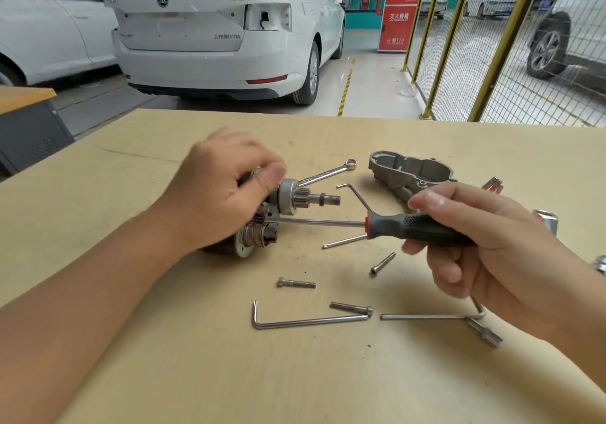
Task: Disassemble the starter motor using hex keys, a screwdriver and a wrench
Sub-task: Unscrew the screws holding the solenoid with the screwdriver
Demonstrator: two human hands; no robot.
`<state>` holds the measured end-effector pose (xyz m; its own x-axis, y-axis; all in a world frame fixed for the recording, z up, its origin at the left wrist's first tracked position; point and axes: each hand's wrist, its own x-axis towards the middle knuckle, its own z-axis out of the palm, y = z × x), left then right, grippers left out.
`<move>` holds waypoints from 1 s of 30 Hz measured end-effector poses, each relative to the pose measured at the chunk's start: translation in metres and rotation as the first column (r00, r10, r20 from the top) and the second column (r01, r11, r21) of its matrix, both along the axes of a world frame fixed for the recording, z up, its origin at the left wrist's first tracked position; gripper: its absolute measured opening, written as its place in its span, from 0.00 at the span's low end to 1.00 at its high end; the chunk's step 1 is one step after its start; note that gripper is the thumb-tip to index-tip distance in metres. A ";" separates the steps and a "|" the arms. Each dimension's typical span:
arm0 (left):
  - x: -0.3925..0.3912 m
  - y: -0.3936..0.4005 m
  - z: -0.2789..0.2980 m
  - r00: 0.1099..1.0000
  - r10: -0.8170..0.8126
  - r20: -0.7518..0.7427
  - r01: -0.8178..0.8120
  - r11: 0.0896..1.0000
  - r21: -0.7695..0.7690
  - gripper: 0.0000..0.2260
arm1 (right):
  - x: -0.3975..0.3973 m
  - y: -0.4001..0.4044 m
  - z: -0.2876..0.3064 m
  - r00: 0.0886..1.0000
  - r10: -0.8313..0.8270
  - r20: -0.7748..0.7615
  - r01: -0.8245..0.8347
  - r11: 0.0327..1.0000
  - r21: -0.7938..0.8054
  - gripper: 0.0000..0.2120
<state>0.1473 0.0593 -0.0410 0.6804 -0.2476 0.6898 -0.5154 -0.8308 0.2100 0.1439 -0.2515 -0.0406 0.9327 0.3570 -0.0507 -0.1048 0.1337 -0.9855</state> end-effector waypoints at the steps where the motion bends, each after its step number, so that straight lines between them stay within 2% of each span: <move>1: 0.004 0.008 0.000 0.998 0.056 -0.007 -0.056 0.997 -0.059 0.09 | 0.000 0.000 0.000 1.000 0.009 0.023 -0.010 1.000 0.026 0.14; 3: 0.012 0.023 -0.004 0.984 0.143 -0.101 -0.157 0.977 -0.146 0.06 | 0.001 -0.002 -0.002 0.998 0.001 0.060 -0.004 0.999 0.051 0.17; 6: 0.018 0.037 -0.011 0.962 0.134 -0.240 -0.185 0.961 -0.206 0.03 | 0.000 -0.002 -0.003 0.998 0.005 0.055 -0.007 1.000 0.030 0.18; 8: 0.018 0.039 -0.011 0.963 0.093 -0.254 -0.149 0.966 -0.213 0.03 | -0.003 0.002 -0.001 0.999 0.028 0.023 -0.028 0.999 -0.024 0.15; 11: 0.016 0.034 -0.009 0.964 0.014 -0.265 -0.085 0.963 -0.256 0.07 | -0.003 0.001 0.000 1.000 0.012 0.015 -0.010 0.995 -0.098 0.18; 13: 0.016 0.034 -0.009 0.962 -0.004 -0.275 -0.070 0.964 -0.257 0.08 | -0.002 -0.002 0.000 0.998 0.033 0.048 -0.031 0.999 -0.040 0.14; 15: 0.016 0.035 -0.009 0.960 -0.008 -0.279 -0.064 0.967 -0.248 0.11 | -0.001 -0.003 -0.001 0.996 0.026 0.087 -0.027 1.000 0.004 0.16; 17: 0.016 0.036 -0.009 0.962 -0.009 -0.275 -0.062 0.967 -0.249 0.11 | -0.001 -0.003 -0.004 0.995 0.018 0.094 -0.018 1.000 -0.004 0.18; 19: 0.016 0.036 -0.010 0.963 -0.008 -0.269 -0.062 0.965 -0.254 0.10 | -0.003 0.000 -0.003 0.998 0.034 0.055 -0.033 0.999 -0.025 0.15; 22: 0.017 0.036 -0.011 0.962 0.008 -0.273 -0.076 0.968 -0.240 0.10 | -0.004 0.002 -0.001 1.000 0.023 0.003 -0.022 0.993 -0.115 0.18; 25: 0.016 0.035 -0.009 0.961 -0.001 -0.277 -0.072 0.965 -0.251 0.07 | -0.003 0.000 -0.002 0.997 0.043 0.066 -0.037 0.995 -0.092 0.14; 28: 0.014 0.034 -0.008 0.959 -0.017 -0.283 -0.063 0.960 -0.272 0.08 | -0.003 -0.002 -0.003 0.990 0.036 0.134 -0.029 0.998 -0.053 0.18; 30: 0.014 0.035 -0.008 0.957 -0.029 -0.290 -0.055 0.959 -0.278 0.08 | -0.003 -0.002 -0.003 0.992 0.034 0.124 -0.028 0.999 -0.043 0.18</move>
<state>0.1611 0.0946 -0.0486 0.8617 -0.0630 0.5035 -0.3874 -0.7224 0.5728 0.1407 -0.2536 -0.0440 0.9212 0.3858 0.0505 0.0162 0.0916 -0.9957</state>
